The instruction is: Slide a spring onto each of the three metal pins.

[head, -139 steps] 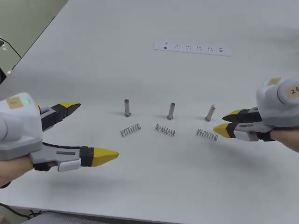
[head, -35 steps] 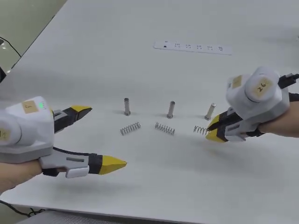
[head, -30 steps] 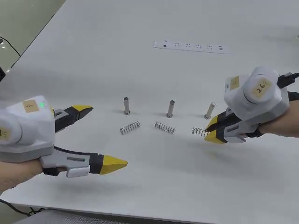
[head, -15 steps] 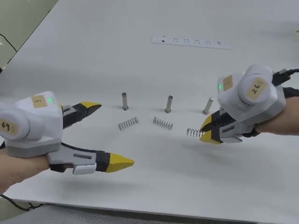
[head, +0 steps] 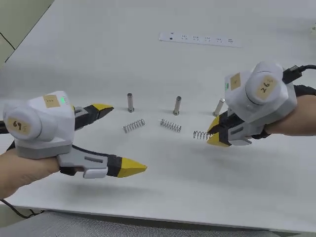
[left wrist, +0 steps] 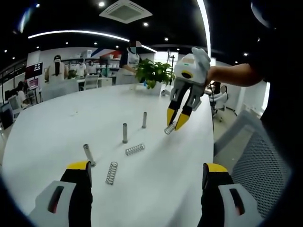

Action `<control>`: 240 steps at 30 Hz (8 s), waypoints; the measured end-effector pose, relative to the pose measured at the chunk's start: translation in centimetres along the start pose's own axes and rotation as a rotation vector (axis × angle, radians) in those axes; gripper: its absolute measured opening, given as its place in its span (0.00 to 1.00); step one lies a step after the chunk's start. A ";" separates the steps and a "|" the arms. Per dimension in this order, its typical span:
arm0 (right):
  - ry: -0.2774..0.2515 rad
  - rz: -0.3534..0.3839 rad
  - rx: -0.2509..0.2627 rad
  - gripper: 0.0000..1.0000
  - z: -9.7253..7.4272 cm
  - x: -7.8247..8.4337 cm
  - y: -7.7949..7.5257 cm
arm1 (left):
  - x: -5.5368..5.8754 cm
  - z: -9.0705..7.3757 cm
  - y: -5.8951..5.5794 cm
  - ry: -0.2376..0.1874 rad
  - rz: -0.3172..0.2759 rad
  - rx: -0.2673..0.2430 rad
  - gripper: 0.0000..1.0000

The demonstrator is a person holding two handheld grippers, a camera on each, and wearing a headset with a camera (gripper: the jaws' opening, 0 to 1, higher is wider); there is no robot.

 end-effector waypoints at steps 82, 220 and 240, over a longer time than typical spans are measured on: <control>-0.050 -0.109 -0.041 0.08 -0.1 -4.2 1.8 | -3.0 7.2 -5.1 -0.050 0.082 0.258 0.05; -0.445 -0.192 0.007 0.07 -3.3 -8.1 3.7 | -3.6 6.4 -6.1 -0.048 0.095 0.319 0.02; -0.399 -0.233 0.003 0.07 -3.5 -8.2 3.5 | -3.7 6.5 -6.2 -0.049 0.078 0.309 0.03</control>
Point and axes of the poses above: the centre of the closed fingertips' face, and the gripper's own axes: z roughly forward along the fingers, y roughly to its left, x roughly out of its underside, the point moved 4 cm from there along -z, roughly backward along the fingers, and after that the axes turned 6 degrees about -x, right-handed, at the moved point
